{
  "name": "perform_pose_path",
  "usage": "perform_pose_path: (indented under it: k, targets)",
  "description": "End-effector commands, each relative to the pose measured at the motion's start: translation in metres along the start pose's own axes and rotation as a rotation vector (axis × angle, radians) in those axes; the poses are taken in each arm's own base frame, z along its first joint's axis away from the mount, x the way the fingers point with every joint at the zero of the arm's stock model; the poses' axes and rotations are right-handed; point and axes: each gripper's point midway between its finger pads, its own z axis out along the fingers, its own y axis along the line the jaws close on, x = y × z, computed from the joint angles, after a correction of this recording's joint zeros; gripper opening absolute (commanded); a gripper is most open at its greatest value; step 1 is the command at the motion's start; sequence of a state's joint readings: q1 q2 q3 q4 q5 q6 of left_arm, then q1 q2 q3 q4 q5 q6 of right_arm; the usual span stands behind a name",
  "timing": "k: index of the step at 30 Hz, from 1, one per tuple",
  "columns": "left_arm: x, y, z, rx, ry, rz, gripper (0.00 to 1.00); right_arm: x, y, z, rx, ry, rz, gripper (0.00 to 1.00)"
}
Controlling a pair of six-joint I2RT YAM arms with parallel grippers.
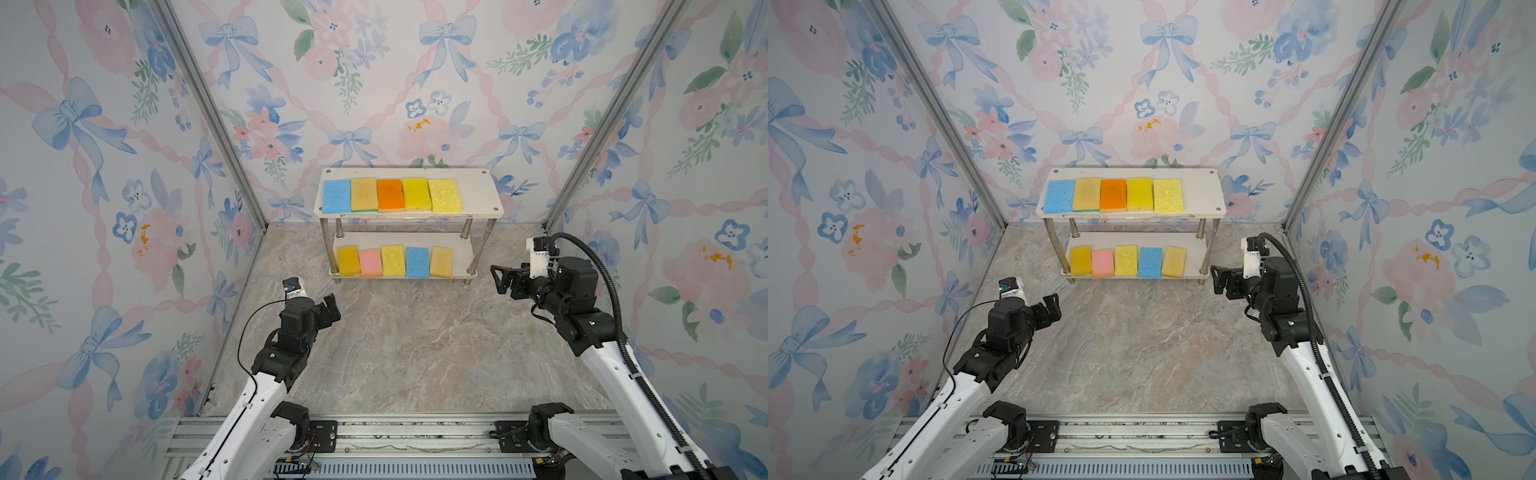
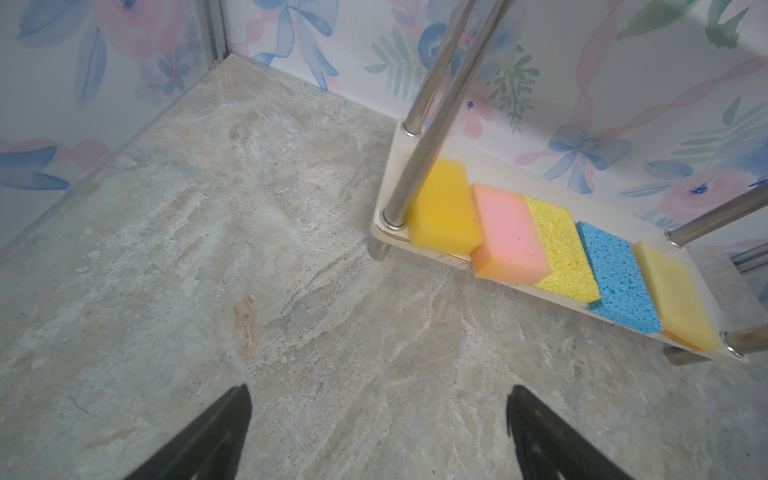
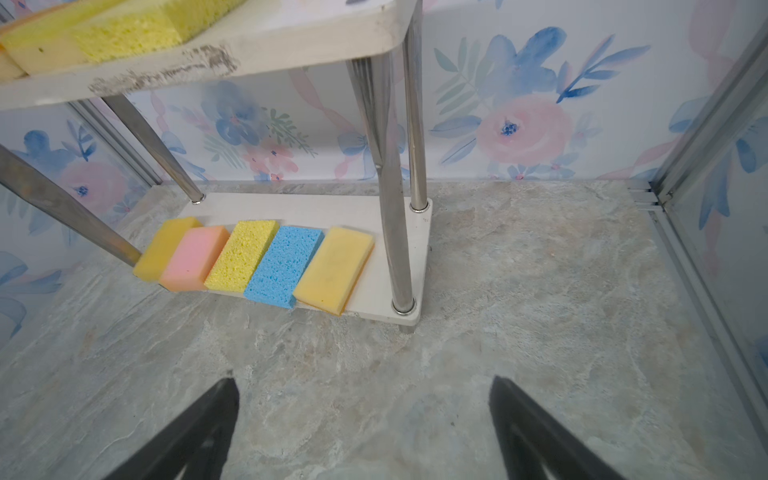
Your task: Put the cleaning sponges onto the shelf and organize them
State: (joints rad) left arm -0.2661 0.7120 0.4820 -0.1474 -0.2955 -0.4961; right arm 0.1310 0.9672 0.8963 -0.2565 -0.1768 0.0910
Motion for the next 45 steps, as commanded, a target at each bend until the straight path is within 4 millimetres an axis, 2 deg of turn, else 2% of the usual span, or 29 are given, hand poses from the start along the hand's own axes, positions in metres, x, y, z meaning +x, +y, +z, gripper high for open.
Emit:
perform_pose_path:
  k: [1, 3, 5, 10, 15, 18, 28, 31, 35, 38, 45]
  targets:
    - [-0.032, 0.007, -0.010, -0.013, -0.249, 0.051, 0.98, 0.007, -0.016, 0.020, 0.045, -0.025, -0.115, 0.97]
    - [-0.041, 0.013, -0.021, 0.002, -0.363, 0.028, 0.98, 0.019, -0.029, 0.033, 0.067, -0.014, -0.100, 0.97]
    - [-0.042, 0.020, -0.023, -0.018, -0.390, 0.030, 0.98, 0.033, -0.039, 0.044, 0.079, 0.002, -0.091, 0.97]
    - [-0.032, 0.029, -0.005, -0.087, -0.311, 0.055, 0.98, 0.064, -0.068, 0.072, 0.124, 0.047, -0.059, 0.97]
    - [-0.027, 0.037, 0.016, -0.165, -0.261, 0.112, 0.98, 0.093, -0.083, 0.100, 0.144, 0.100, -0.039, 0.97]
    - [-0.024, 0.051, 0.023, -0.253, -0.254, 0.090, 0.98, 0.107, -0.091, 0.112, 0.167, 0.124, -0.022, 0.97]
    - [-0.010, 0.063, 0.059, -0.338, -0.174, 0.154, 0.98, 0.128, -0.096, 0.129, 0.167, 0.141, -0.004, 0.97]
    - [-0.006, 0.064, 0.076, -0.344, -0.159, 0.139, 0.98, 0.129, -0.097, 0.131, 0.170, 0.156, -0.004, 0.97]
    - [0.013, 0.072, 0.104, -0.405, -0.094, 0.177, 0.98, 0.129, -0.097, 0.135, 0.160, 0.169, -0.011, 0.97]
    - [0.025, 0.068, 0.121, -0.387, -0.040, 0.217, 0.98, 0.129, -0.100, 0.135, 0.172, 0.173, -0.003, 0.97]
    - [0.017, 0.052, 0.146, -0.335, -0.042, 0.226, 0.98, 0.129, -0.105, 0.136, 0.194, 0.177, 0.002, 0.97]
